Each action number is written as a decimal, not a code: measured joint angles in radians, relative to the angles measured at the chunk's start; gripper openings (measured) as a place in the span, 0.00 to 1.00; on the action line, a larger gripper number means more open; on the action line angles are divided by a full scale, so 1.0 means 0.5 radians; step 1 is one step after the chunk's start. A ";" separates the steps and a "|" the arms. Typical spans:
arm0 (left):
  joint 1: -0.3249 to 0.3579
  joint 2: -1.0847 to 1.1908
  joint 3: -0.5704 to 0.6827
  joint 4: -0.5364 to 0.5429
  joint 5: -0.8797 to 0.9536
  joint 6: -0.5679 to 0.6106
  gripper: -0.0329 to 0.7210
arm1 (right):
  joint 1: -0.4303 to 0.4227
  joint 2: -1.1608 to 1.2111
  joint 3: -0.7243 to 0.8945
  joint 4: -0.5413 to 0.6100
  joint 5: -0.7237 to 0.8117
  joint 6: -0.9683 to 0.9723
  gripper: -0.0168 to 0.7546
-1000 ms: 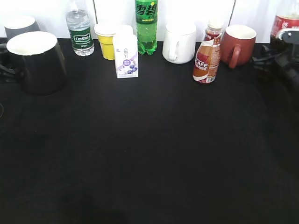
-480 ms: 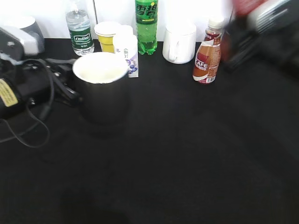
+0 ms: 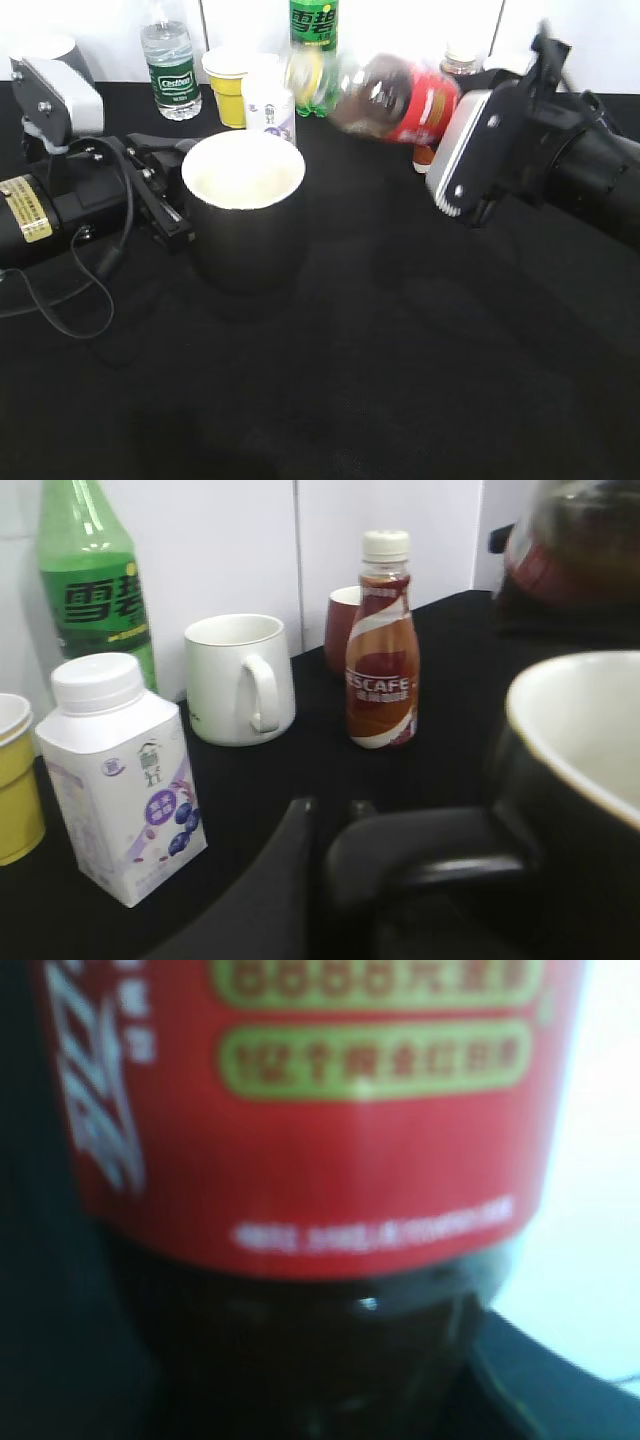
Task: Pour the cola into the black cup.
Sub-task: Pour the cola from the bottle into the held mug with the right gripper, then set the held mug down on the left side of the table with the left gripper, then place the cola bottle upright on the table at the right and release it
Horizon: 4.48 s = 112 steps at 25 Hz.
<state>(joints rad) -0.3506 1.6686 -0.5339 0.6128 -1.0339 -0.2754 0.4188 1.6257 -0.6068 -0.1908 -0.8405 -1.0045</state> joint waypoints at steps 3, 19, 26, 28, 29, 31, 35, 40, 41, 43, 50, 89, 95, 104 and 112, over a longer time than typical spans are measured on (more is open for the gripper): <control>0.000 0.000 0.000 0.007 0.053 0.000 0.11 | 0.000 0.000 0.000 0.008 -0.016 -0.255 0.52; 0.000 0.000 0.000 0.082 0.060 -0.002 0.11 | 0.000 0.000 0.000 0.023 -0.302 -0.914 0.52; 0.000 0.000 0.000 0.188 0.014 -0.002 0.11 | 0.000 0.000 0.000 0.039 -0.312 -0.960 0.52; 0.000 0.000 0.000 0.194 0.006 -0.002 0.11 | 0.000 0.000 0.000 0.039 -0.314 -0.960 0.52; 0.000 0.000 0.000 0.196 0.005 -0.002 0.11 | 0.000 0.000 0.000 0.039 -0.313 -0.960 0.52; 0.000 0.000 0.000 0.201 0.005 -0.002 0.11 | 0.000 0.000 0.000 0.039 -0.314 -0.960 0.52; 0.000 0.000 0.000 0.201 0.005 0.000 0.11 | 0.000 0.000 0.000 0.042 -0.314 -0.960 0.52; 0.000 0.000 0.000 0.201 0.005 0.000 0.11 | 0.000 0.000 0.000 0.042 -0.314 -0.960 0.52; 0.000 0.000 0.000 0.201 0.005 0.000 0.11 | 0.000 0.000 0.000 0.042 -0.314 -0.960 0.52; 0.000 0.000 0.000 0.201 0.005 0.000 0.11 | 0.000 0.000 0.000 0.042 -0.314 -0.947 0.52; 0.000 0.000 0.000 0.185 0.008 0.000 0.11 | 0.000 0.051 0.047 0.042 -0.314 -0.432 0.52; 0.651 0.503 -0.099 -1.204 -0.136 0.449 0.43 | -0.357 0.005 0.117 0.834 -0.524 1.811 0.52; 0.576 -0.313 0.123 -1.209 0.498 0.440 0.43 | -0.865 0.365 -0.235 0.409 -0.437 2.009 0.52; 0.396 -0.570 0.125 -1.209 0.944 0.436 0.43 | -0.943 1.129 -0.628 0.203 -0.685 2.141 0.52; 0.396 -0.570 0.125 -1.200 0.955 0.436 0.43 | -0.943 1.119 -0.525 0.194 -0.736 2.141 0.82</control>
<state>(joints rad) -0.1526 1.3834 -0.4713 0.0131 -0.5564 -0.0571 -0.0527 2.1853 -0.8692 -0.0937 -1.2083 0.0661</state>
